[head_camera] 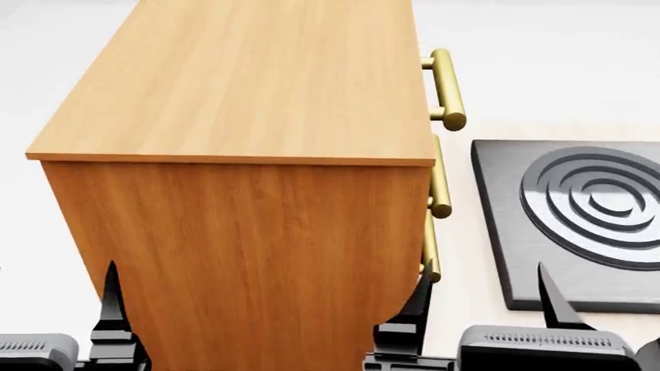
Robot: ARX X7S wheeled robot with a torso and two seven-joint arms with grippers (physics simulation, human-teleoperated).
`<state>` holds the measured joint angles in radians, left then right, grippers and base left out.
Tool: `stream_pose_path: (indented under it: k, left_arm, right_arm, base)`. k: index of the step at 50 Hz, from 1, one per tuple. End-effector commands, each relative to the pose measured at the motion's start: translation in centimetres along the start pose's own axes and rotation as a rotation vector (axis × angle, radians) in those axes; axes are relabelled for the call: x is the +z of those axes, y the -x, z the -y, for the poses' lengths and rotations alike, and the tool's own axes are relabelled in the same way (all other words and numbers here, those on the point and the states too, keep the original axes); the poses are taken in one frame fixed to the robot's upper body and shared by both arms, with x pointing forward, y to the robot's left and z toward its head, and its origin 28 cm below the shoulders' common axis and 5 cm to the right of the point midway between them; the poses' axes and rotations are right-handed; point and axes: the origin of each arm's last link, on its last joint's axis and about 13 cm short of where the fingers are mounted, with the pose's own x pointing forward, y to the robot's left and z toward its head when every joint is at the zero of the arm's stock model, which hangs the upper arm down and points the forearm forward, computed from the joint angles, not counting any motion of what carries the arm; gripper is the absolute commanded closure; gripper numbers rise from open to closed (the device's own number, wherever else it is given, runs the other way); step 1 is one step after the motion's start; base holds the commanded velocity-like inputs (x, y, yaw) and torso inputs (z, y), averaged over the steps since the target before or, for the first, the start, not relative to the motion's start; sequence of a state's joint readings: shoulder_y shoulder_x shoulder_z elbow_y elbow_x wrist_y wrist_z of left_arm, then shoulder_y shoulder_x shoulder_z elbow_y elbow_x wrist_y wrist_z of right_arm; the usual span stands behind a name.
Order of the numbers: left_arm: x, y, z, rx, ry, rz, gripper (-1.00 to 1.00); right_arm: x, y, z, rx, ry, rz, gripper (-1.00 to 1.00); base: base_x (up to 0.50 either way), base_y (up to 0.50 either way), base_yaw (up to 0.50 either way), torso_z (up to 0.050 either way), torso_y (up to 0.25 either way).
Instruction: Put the bowl on the top of the cabinet.
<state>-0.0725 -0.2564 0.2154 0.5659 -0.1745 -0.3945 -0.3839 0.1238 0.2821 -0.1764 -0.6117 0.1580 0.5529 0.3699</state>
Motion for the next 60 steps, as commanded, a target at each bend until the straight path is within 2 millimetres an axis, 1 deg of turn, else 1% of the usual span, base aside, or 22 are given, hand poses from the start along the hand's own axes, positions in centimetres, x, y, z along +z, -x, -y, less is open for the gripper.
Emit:
stream_pose_path:
  k: [1, 2, 5, 11, 16, 18, 19, 23, 26, 29, 35, 40, 49, 60]
  left_arm:
    - [-0.2, -0.1, -0.1, 0.002, 0.003, -0.008, -1.0]
    - [-0.5, -0.2, -0.1, 0.008, 0.0, -0.014, -1.0]
    - [-0.5, -0.2, -0.1, 0.008, 0.006, -0.016, -1.0]
    - [-0.3, -0.2, -0.1, 0.009, 0.003, -0.014, -1.0]
    - [-0.7, -0.6, 0.0, 0.006, 0.007, -0.027, -1.0]
    - [-0.6, -0.5, 0.0, 0.003, 0.008, -0.027, -1.0]
    - [-0.6, -0.5, 0.1, 0.001, 0.005, -0.025, -1.0]
    - [-0.3, -0.4, 0.1, 0.001, 0.002, -0.02, -1.0]
    - [-0.2, -0.4, 0.1, 0.004, -0.002, -0.016, -1.0]
    - [-0.4, -0.3, 0.1, 0.009, -0.013, -0.018, -1.0]
    - [0.0, -0.2, 0.1, 0.013, -0.013, -0.011, -1.0]
    - [0.0, -0.1, 0.2, 0.008, -0.014, -0.01, -1.0]
    - [0.2, -0.1, 0.3, 0.007, -0.016, -0.006, -1.0]
    - [0.2, -0.1, 0.4, 0.004, -0.023, -0.005, -1.0]
  right_arm:
    - [0.4, 0.5, 0.8, -0.049, 0.095, -0.05, -1.0]
    - [0.6, 0.9, 1.1, -0.03, 0.118, -0.063, -1.0]
    - [0.8, 1.3, 1.8, -0.025, 0.175, -0.092, -1.0]
    - [1.9, 2.4, 3.6, 0.017, 0.212, -0.189, -1.0]
    - [3.7, 4.2, 5.4, 0.004, 0.245, -0.219, -1.0]
    - [3.9, 4.4, 5.8, -0.023, 0.293, -0.209, -1.0]
    - [4.1, 4.6, 6.2, -0.026, 0.31, -0.233, -1.0]
    - [4.4, 5.2, 6.7, -0.03, 0.368, -0.295, -1.0]
    - [4.7, 5.7, 7.2, -0.042, 0.422, -0.309, -1.0]
    - [4.6, 6.4, 7.6, -0.05, 0.467, -0.323, -1.0]
    - [4.6, 7.5, 8.5, -0.085, 0.523, -0.366, -1.0]
    - [4.8, 8.4, 9.0, -0.095, 0.523, -0.395, -1.0]
    - [4.1, 8.8, 9.3, -0.092, 0.521, -0.43, -1.0]
    - [2.7, 9.3, 9.3, -0.063, 0.52, -0.471, -1.0]
  base:
    - [0.0, 0.0, 0.0, 0.0, 0.0]
    - [0.0, 0.0, 0.0, 0.0, 0.0]
    - [0.0, 0.0, 0.0, 0.0, 0.0]
    - [0.0, 0.0, 0.0, 0.0, 0.0]
    - [0.0, 0.0, 0.0, 0.0, 0.0]
    - [0.0, 0.0, 0.0, 0.0, 0.0]
    - [0.0, 0.0, 0.0, 0.0, 0.0]
    - [0.0, 0.0, 0.0, 0.0, 0.0]
    - [0.0, 0.0, 0.0, 0.0, 0.0]
    - [0.0, 0.0, 0.0, 0.0, 0.0]
    - [0.0, 0.0, 0.0, 0.0, 0.0]
    - [0.0, 0.0, 0.0, 0.0, 0.0]
    - [0.0, 0.0, 0.0, 0.0, 0.0]
    - [0.0, 0.0, 0.0, 0.0, 0.0]
